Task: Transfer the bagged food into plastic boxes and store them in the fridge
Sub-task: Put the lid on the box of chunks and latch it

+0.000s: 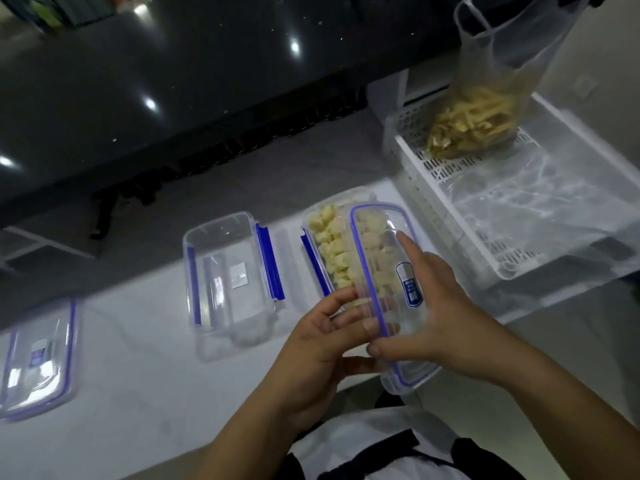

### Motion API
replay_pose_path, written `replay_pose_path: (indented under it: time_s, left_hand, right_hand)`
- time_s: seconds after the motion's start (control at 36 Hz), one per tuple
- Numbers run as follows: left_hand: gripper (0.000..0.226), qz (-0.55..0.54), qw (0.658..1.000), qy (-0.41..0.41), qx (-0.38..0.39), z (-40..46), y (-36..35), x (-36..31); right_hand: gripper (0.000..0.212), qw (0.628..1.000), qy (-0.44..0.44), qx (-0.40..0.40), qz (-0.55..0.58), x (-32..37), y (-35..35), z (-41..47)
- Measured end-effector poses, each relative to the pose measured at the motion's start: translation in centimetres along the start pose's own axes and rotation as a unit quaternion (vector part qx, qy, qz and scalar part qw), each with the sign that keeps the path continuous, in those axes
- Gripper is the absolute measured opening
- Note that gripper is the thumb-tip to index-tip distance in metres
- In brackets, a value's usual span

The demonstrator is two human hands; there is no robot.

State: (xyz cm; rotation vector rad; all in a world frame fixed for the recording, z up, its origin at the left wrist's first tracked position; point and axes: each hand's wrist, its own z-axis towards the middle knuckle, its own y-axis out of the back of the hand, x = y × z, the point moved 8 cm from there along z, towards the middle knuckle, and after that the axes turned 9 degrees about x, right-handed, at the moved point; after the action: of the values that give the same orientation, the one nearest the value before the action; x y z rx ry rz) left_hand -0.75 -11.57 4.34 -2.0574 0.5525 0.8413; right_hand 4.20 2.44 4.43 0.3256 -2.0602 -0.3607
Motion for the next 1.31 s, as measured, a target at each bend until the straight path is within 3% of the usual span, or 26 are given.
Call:
replay_pose_path:
  time_s: [0.08,0.22,0.36,0.58,0.92,1.08,1.31]
  left_hand:
    - [0.026,-0.042,0.999,-0.009,-0.032,0.1,0.8,0.1]
    - [0.022,-0.025,0.98,-0.009,-0.198,-0.8,5.5,0.6]
    - [0.03,-0.077,0.967,0.026,-0.242,-2.5,8.4,1.3]
    - [0.042,-0.072,0.974,0.064,-0.204,-3.4,9.9,2.0]
    - [0.048,-0.017,0.987,0.088,-0.136,-3.0,12.1,2.5]
    - [0.068,-0.009,0.988,0.11,-0.105,-0.8,11.8,3.7]
    - [0.05,0.025,0.993,0.093,-0.075,0.5,11.4,4.2]
  right_hand:
    - [0.134,1.0,-0.001,-0.001,-0.01,0.1,0.1,0.9]
    - [0.127,0.988,-0.056,-0.075,-0.123,0.6,1.3,3.7]
    - [0.128,0.963,-0.1,-0.087,-0.234,2.4,0.2,8.5]
    - [0.124,0.909,-0.192,-0.066,-0.365,1.8,-2.5,12.2]
    - [0.12,0.906,-0.197,-0.061,-0.369,0.7,-2.9,9.5]
    - [0.119,0.916,-0.204,-0.074,-0.338,0.8,-4.7,7.3]
    - [0.12,0.929,-0.216,-0.116,-0.277,-0.5,-7.4,2.9]
